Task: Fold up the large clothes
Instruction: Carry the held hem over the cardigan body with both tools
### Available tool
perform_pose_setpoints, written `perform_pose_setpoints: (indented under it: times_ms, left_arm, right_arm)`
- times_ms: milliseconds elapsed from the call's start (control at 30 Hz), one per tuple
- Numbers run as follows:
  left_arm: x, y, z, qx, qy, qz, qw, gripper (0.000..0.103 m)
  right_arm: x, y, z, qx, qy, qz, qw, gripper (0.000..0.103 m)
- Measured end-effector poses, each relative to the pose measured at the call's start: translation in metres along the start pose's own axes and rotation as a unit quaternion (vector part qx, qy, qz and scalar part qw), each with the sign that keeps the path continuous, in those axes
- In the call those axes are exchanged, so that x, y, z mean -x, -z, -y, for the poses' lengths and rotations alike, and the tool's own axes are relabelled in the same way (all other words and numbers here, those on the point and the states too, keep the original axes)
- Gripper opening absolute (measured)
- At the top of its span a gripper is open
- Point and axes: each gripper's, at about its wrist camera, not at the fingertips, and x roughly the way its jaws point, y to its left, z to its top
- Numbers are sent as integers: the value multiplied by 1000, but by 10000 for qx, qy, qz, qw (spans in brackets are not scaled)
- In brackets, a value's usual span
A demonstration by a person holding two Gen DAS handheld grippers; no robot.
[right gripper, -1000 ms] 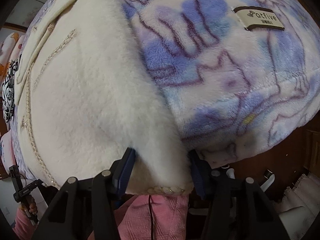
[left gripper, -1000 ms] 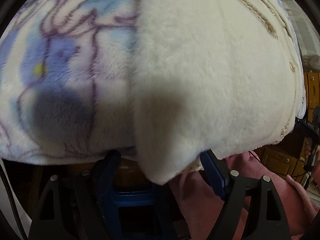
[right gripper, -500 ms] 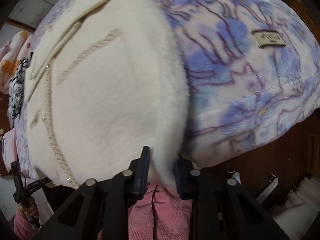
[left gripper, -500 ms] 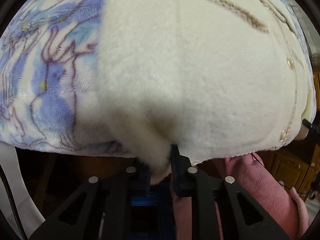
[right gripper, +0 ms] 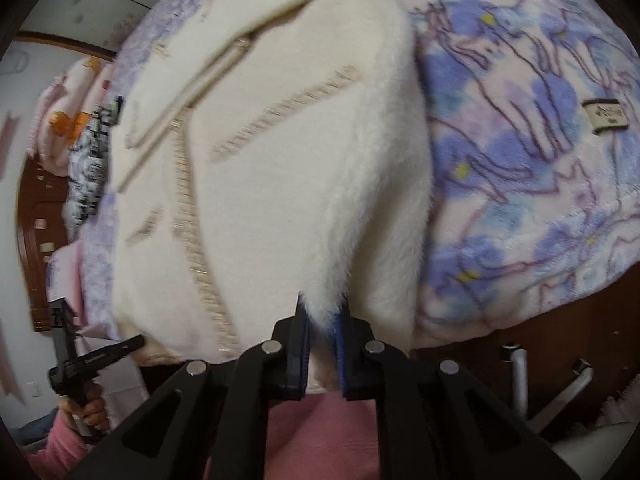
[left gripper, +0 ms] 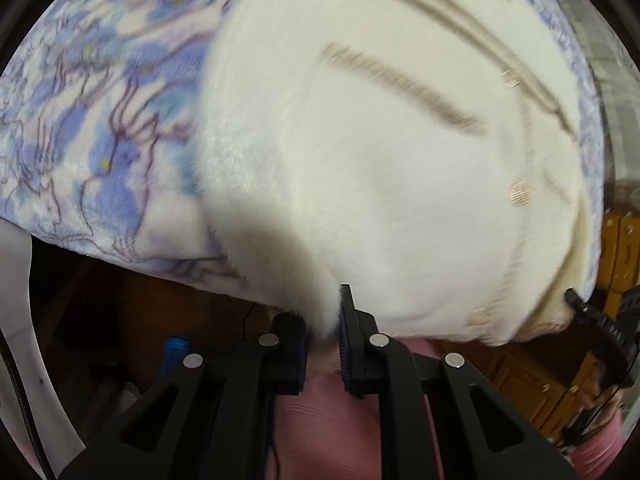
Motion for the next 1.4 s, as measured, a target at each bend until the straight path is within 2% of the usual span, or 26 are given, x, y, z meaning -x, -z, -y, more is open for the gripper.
perform_pose_setpoints:
  times_ms: [100, 167, 267, 333, 433, 533, 567, 633, 733, 833, 933, 1033, 1167, 1233, 1267, 1300, 1333, 1400]
  left_arm:
    - [37, -11, 29, 255, 728, 291, 9966, 10]
    - [58, -22, 50, 386, 1063, 412, 9927, 10]
    - [91, -40, 84, 314, 1455, 799, 9856, 10]
    - [111, -47, 101, 320, 1701, 1067, 9791, 10]
    - [133, -71, 113, 412, 2033, 1483, 9670, 10]
    - [153, -101, 123, 600, 2274, 2024, 9506, 10]
    - [148, -113, 134, 681, 2312, 2203, 9452, 10]
    - [163, -126, 130, 808, 2386, 2577, 9328, 10]
    - [174, -151, 118, 1064, 2390, 3024, 9166, 10]
    - [179, -177, 108, 1288, 2268, 3412, 9031, 10]
    - [184, -205, 95, 1507, 2168, 3817, 8858, 10]
    - [183, -235, 80, 1664, 2107, 3999, 8763, 10]
    - [170, -288, 57, 1974, 1926, 4023, 8730, 10]
    - [156, -318, 51, 2025, 1751, 3939, 8793, 10]
    - [147, -332, 50, 2023, 1809, 3845, 8823, 10]
    - [134, -348, 50, 2024, 1845, 3709, 8874, 10]
    - [120, -365, 54, 2024, 1697, 3531, 8975, 10]
    - [96, -393, 62, 1923, 1337, 3318, 9138, 9]
  right_arm:
    - [8, -14, -22, -33, -598, -42, 9982, 9]
    - [13, -26, -37, 79, -855, -63, 9963, 9]
    - [29, -47, -66, 283, -1458, 76, 9889, 8]
    - [41, -65, -84, 348, -1856, 180, 9818, 8]
    - [57, -90, -103, 464, -2205, 324, 9737, 8]
    - [73, -118, -109, 353, -2539, 560, 9650, 8]
    - [78, -129, -108, 317, -2648, 672, 9614, 8]
    - [96, -144, -100, 277, -2739, 916, 9570, 8]
    - [120, -173, -99, 305, -2594, 1404, 9550, 8]
    - [138, -197, -89, 313, -2590, 1851, 9474, 8]
    - [153, -222, -78, 338, -2502, 2263, 9408, 8]
    - [155, -251, -71, 112, -2453, 2658, 9322, 7]
    - [152, -293, -61, -268, -2171, 3137, 9240, 7]
    - [145, -315, -56, -372, -1955, 3293, 9230, 7]
    - [137, -328, -53, -408, -1891, 3329, 9229, 7]
    - [128, -340, -50, -443, -1874, 3305, 9240, 7]
    - [114, -355, -48, -469, -1878, 3185, 9280, 7]
    - [78, -386, -50, -493, -1413, 2888, 9456, 7]
